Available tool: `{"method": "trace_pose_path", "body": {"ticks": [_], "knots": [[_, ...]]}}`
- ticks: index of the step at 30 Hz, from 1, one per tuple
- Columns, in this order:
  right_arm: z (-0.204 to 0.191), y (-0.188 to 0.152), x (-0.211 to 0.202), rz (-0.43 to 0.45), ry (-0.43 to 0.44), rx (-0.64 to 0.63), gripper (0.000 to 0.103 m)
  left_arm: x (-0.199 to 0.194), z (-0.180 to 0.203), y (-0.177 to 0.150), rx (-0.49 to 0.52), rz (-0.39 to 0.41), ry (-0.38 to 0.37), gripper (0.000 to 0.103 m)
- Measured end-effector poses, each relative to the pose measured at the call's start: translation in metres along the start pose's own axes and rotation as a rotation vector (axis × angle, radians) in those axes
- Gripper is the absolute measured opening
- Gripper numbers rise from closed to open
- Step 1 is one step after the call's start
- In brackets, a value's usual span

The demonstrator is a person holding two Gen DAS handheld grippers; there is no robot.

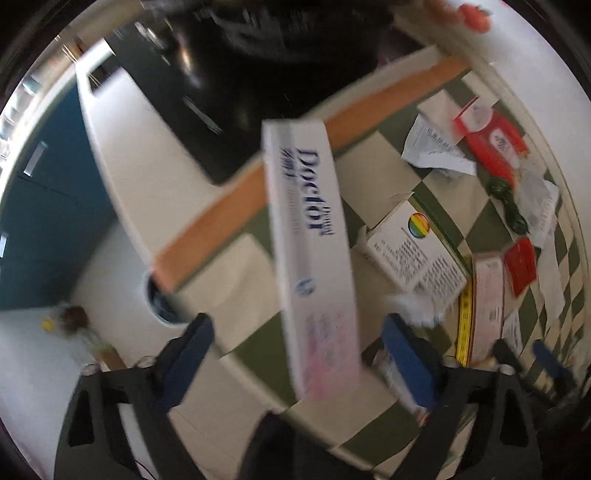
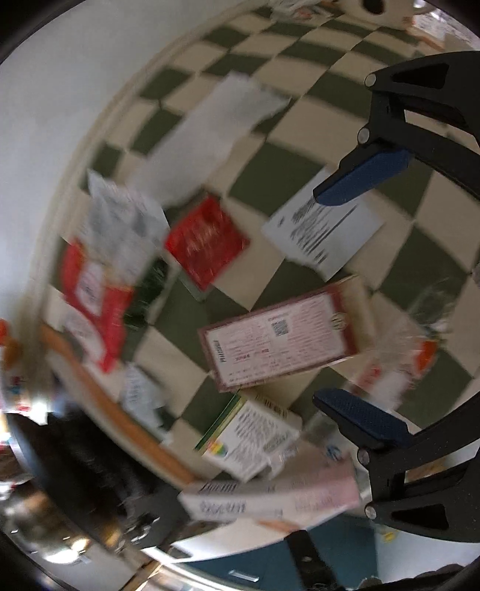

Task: Collect trash
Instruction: 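Grasp the white toothpaste box with the left tool while the right tool grasps the brown-red box, then carry both boxes to the white bin and open both tools over it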

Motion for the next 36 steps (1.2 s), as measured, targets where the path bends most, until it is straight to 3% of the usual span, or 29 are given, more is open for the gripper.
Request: {"method": "trace_pose_path", "body": {"ticks": [2, 3, 5, 6, 7, 8, 14, 18, 22, 26, 30, 36], "knots": [[-0.007, 0.006, 0.019, -0.023, -0.004, -0.011, 0.098, 0.018, 0.007, 0.005, 0.008, -0.035, 0.004, 0.069], [-0.009, 0.008, 0.026, -0.031, -0.002, -0.016, 0.097, 0.023, 0.009, 0.006, 0.013, -0.044, 0.008, 0.051], [-0.014, 0.011, 0.038, -0.047, -0.003, -0.032, 0.089, 0.029, 0.01, 0.003, 0.017, -0.05, 0.014, 0.044], [-0.017, 0.012, 0.045, -0.053, -0.003, -0.045, 0.086, 0.028, 0.009, 0.001, 0.014, -0.039, 0.01, 0.043], [-0.019, 0.012, 0.049, -0.059, -0.004, -0.054, 0.069, 0.025, 0.009, -0.002, 0.017, -0.027, 0.012, 0.042], [-0.019, 0.012, 0.053, -0.063, -0.008, -0.061, 0.065, 0.018, 0.009, -0.007, 0.034, -0.006, 0.04, 0.042], [-0.009, 0.007, 0.038, 0.005, 0.023, -0.036, 0.063, -0.038, -0.008, -0.046, 0.097, 0.155, 0.151, 0.041], [-0.009, 0.006, 0.008, 0.05, 0.056, -0.024, 0.063, -0.082, -0.029, -0.069, 0.088, 0.253, 0.177, 0.041], [-0.038, 0.018, -0.041, 0.103, 0.091, -0.05, 0.063, -0.125, -0.07, -0.095, 0.05, 0.348, 0.169, 0.041], [-0.093, 0.013, -0.083, 0.15, 0.149, -0.099, 0.063, -0.136, -0.118, -0.103, 0.01, 0.374, 0.128, 0.041], [-0.175, -0.01, -0.099, 0.163, 0.209, -0.167, 0.063, -0.115, -0.175, -0.091, -0.032, 0.354, 0.097, 0.041], [-0.314, -0.065, -0.049, 0.065, 0.268, -0.303, 0.063, -0.056, -0.292, -0.13, -0.172, 0.232, 0.029, 0.041]]}}
Point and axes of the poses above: each gripper's, at about its wrist camera, not at the fingertips, and x roughly the way its jaws point, z to its right, y to its top, the point moved 1 cm from there along x, roughly the way its jaws point, and after that the axes turned 1 degree about -z, right-handed, at the moved point
